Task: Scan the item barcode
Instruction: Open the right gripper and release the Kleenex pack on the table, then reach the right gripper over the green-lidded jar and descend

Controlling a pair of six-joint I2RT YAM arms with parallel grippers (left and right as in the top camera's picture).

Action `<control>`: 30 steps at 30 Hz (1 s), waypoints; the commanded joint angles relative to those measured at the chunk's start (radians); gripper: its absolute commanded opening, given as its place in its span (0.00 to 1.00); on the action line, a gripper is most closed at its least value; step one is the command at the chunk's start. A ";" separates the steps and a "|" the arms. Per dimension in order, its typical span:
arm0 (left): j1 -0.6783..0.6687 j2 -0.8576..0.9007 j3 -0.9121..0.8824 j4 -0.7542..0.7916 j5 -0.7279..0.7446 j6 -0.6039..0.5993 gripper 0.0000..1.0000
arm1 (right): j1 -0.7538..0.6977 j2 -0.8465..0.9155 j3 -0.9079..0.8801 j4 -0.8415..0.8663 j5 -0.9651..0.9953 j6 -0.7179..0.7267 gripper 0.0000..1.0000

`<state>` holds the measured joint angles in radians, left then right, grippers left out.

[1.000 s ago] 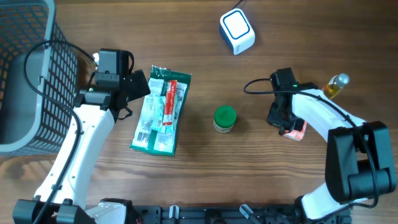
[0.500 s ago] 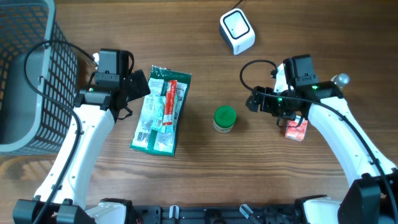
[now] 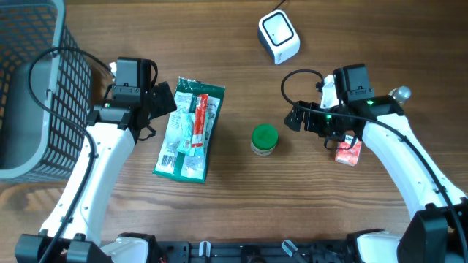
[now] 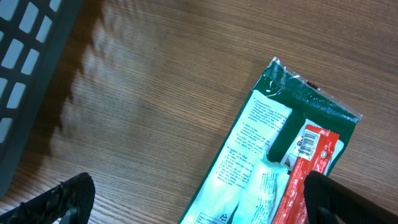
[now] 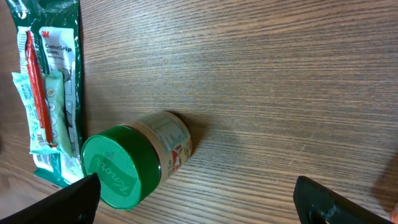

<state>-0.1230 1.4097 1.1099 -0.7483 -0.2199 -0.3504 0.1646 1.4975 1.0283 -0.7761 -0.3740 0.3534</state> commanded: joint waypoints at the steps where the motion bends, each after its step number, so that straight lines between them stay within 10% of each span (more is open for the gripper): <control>1: 0.003 0.002 0.006 0.002 -0.013 0.002 1.00 | 0.001 0.000 -0.002 0.005 -0.020 0.020 0.90; 3: 0.003 0.002 0.006 0.002 -0.013 0.002 1.00 | 0.003 -0.002 -0.002 0.005 -0.020 0.021 0.71; 9: 0.003 0.002 0.006 0.002 -0.013 0.002 1.00 | 0.002 -0.067 0.112 -0.123 -0.009 0.010 0.70; 20: 0.003 0.002 0.006 0.002 -0.013 0.002 1.00 | 0.248 -0.051 0.482 -0.418 0.301 0.154 1.00; 30: 0.003 0.002 0.006 0.002 -0.013 0.002 1.00 | 0.401 0.081 0.462 -0.324 0.336 0.174 1.00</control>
<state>-0.1230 1.4101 1.1099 -0.7483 -0.2199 -0.3504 0.5621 1.5341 1.5002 -1.1057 -0.0689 0.5102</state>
